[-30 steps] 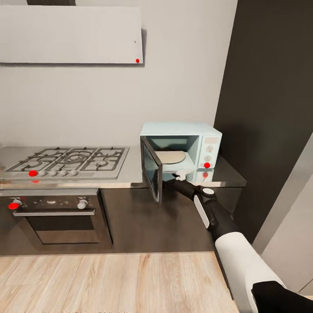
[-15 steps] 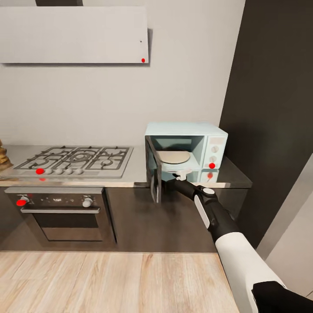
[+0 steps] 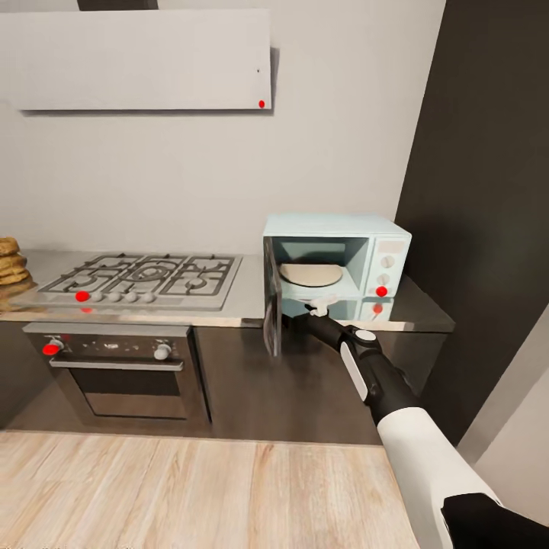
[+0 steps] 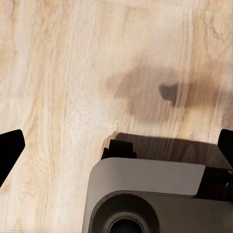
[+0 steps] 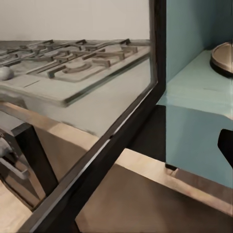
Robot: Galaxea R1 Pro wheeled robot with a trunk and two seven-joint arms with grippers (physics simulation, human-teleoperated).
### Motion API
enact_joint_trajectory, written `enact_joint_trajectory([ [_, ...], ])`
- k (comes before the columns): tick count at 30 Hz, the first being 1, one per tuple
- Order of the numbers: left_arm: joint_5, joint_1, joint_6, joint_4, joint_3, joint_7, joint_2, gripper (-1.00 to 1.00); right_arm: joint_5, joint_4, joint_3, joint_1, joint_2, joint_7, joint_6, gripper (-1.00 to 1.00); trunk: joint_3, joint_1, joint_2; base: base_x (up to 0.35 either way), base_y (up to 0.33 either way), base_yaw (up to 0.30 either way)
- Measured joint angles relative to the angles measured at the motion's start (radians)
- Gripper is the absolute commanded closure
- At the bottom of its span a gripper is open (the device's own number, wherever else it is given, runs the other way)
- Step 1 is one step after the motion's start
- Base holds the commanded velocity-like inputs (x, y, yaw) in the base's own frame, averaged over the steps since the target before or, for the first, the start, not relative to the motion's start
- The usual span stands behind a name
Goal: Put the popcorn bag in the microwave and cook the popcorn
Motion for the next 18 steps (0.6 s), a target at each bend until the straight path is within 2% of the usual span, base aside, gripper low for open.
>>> enact_joint_trajectory([
  [5, 0.000, 0.000, 0.000, 0.000, 0.000, 0.000, 0.000, -1.00, 0.000, 0.000, 0.000, 0.000, 0.000, -0.004, 0.000, -1.00, 0.000, 0.000, 0.000, 0.000, 0.000, 0.023],
  [8, 0.000, 0.000, 0.000, 0.000, 0.000, 0.000, 0.000, -1.00, 0.001, 0.000, 0.001, 0.000, 0.000, -0.005, 0.000, -1.00, 0.000, 0.000, 0.000, 0.000, 0.000, 0.214],
  [14, 0.000, 0.000, 0.000, 0.000, 0.000, 0.000, 0.000, -1.00, 0.001, 0.000, 0.001, 0.000, -0.001, -0.005, 0.000, -1.00, 0.000, 0.000, 0.000, 0.000, 0.000, 0.043],
  [18, 0.000, 0.000, 0.000, 0.000, 0.000, 0.000, 0.000, -1.00, 0.001, 0.001, 0.002, 0.000, 0.000, -0.005, 0.000, -1.00, -0.001, 0.000, 0.000, 0.000, 0.000, 0.163],
])
